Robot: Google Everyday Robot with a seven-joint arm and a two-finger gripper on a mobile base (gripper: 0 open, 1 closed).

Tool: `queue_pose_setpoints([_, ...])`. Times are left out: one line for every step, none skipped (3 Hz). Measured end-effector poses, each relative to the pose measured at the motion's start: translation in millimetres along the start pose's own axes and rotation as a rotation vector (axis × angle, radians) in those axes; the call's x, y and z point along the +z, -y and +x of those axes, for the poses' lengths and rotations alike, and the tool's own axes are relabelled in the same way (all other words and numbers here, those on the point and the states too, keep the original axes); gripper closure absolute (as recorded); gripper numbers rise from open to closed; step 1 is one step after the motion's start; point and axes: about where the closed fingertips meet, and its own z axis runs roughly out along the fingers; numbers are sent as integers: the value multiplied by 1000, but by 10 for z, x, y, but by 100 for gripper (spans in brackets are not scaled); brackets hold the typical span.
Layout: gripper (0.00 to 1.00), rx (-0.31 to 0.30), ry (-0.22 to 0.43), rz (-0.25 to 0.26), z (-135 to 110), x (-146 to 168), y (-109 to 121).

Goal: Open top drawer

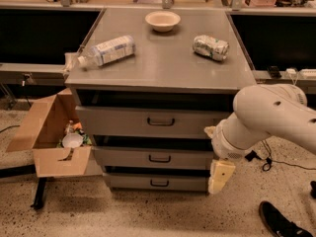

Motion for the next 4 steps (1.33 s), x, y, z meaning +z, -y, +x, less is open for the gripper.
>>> queue_pose_setpoints([0, -8, -2, 11, 7, 4, 31])
queue_pose_setpoints([0, -59, -12, 86, 53, 36, 253])
queue_pose_setpoints([0, -106, -50, 168, 101, 79, 608])
queue_pose_setpoints([0, -127, -96, 199, 136, 186, 920])
